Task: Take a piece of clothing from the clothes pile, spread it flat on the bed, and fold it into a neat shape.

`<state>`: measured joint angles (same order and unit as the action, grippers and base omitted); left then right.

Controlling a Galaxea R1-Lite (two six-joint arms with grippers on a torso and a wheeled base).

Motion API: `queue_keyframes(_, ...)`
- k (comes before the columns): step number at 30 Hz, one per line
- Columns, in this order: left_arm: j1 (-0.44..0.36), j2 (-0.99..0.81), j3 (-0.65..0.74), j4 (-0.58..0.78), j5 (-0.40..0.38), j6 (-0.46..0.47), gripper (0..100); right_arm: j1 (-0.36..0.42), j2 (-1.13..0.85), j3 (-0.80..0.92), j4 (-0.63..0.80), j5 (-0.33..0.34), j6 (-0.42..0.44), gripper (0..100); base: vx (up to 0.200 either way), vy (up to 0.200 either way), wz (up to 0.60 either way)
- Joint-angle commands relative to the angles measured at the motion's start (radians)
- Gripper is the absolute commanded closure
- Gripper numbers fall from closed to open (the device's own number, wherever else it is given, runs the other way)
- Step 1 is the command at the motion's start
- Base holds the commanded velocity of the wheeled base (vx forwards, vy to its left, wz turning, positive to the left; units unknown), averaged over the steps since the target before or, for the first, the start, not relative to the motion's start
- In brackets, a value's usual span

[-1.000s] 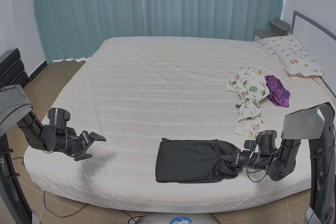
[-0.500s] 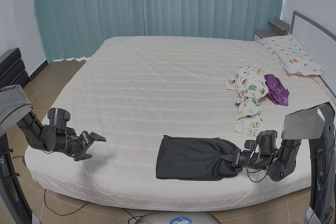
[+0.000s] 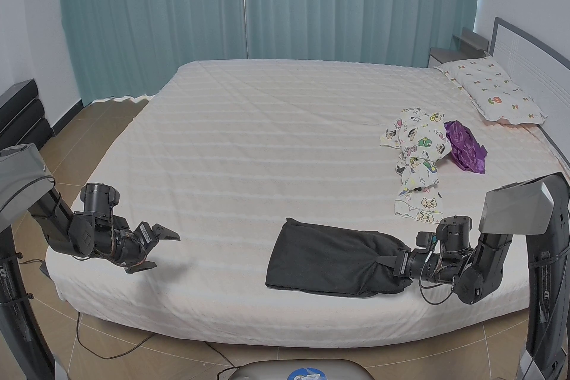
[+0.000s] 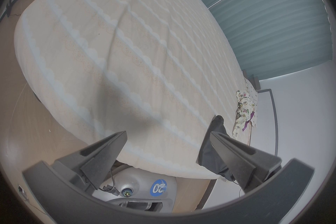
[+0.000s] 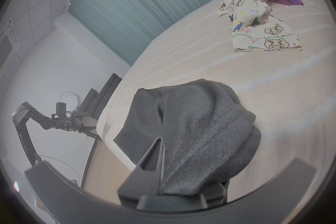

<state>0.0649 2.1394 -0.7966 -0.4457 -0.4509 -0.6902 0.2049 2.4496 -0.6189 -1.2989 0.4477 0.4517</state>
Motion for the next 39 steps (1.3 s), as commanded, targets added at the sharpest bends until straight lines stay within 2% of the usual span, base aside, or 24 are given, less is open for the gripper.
queue_keyframes(1,-0.002,0.004,-0.001,-0.001,0.000,0.000,0,-0.013,0.003,-0.025,0.007,-0.001,-0.001,100,0.000,-0.200,0.00)
queue_keyframes(33,-0.004,0.004,-0.003,-0.001,0.000,0.000,0,-0.022,0.022,-0.054,0.007,-0.001,-0.001,100,0.000,-0.200,0.00)
queue_keyframes(36,-0.002,0.004,-0.001,-0.001,0.000,0.000,0,-0.016,0.043,-0.054,0.000,-0.004,-0.004,100,0.000,0.000,0.00)
queue_keyframes(37,-0.002,0.004,-0.001,-0.001,0.001,0.000,0,-0.015,0.045,-0.054,0.001,-0.004,-0.004,0,0.000,0.000,0.00)
queue_keyframes(39,-0.004,0.004,-0.003,-0.001,0.001,0.000,0,-0.012,0.046,-0.053,0.004,-0.004,-0.002,0,0.000,0.000,0.00)
